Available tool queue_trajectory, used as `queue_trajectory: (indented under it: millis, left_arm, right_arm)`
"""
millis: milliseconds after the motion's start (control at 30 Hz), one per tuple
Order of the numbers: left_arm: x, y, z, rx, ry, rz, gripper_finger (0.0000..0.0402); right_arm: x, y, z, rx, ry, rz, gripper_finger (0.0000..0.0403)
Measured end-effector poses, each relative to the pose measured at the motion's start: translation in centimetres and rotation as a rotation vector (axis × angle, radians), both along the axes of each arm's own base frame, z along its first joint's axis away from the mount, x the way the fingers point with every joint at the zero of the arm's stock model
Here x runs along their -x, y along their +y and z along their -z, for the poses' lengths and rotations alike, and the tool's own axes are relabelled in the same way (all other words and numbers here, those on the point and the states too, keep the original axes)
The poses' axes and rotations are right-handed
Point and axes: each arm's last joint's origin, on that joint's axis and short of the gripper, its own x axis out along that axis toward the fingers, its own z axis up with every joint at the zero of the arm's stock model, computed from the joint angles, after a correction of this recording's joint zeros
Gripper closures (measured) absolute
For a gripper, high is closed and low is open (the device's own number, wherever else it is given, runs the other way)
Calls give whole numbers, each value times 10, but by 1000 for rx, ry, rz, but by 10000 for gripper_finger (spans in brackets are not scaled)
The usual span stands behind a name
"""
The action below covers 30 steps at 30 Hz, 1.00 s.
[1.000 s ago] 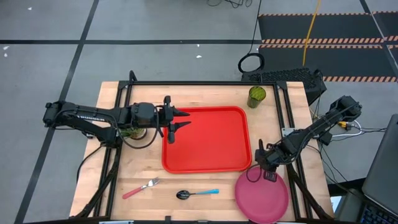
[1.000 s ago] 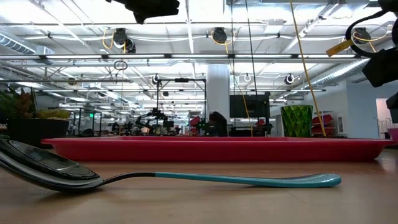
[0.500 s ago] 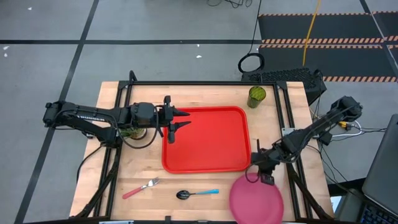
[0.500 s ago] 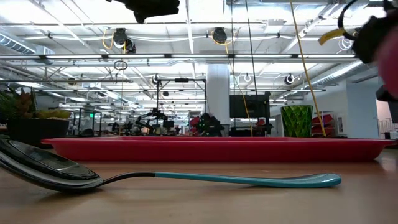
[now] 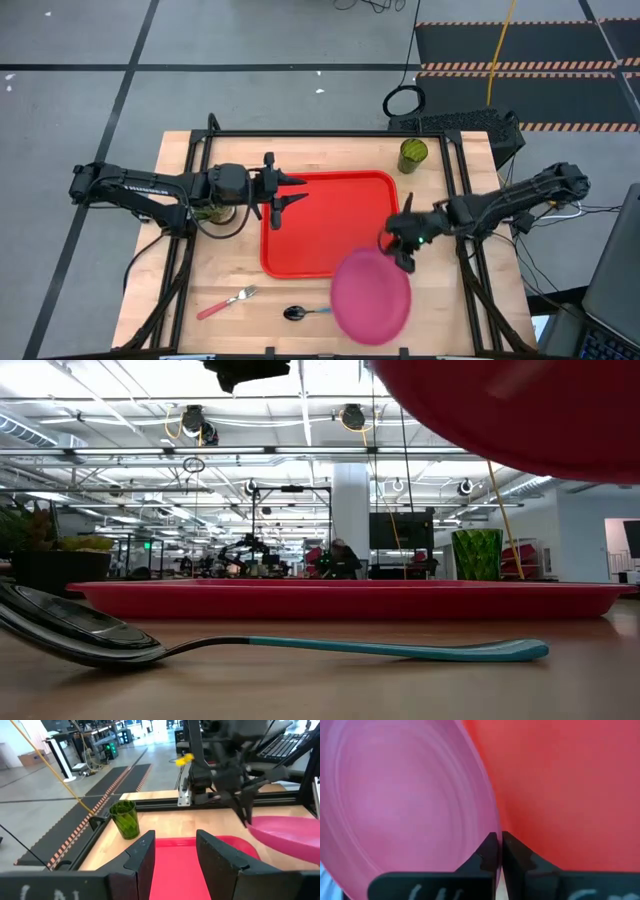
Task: Pick and place plate/cup/fork/spoon on tray
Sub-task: Put the pink plate on the red tray
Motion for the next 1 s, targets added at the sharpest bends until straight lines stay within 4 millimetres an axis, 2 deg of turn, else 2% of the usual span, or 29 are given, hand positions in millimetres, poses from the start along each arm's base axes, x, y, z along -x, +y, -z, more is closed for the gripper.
queue_trajectory:
  millis: [233,567,867,1000]
  left_arm:
    - [0,0,-1,-2,-10,0,257]
    - [0,0,0,-13,-2,2,257]
    - [1,0,7,10,70,-2,256]
    - [3,0,12,13,123,-4,256]
  right_arm:
    - [-20,-45,-17,115,-70,42,403]
    - [-61,-97,7,84,80,3,403]
    - [-109,-141,2,147,145,-37,403]
    - [-122,-160,10,149,189,-37,403]
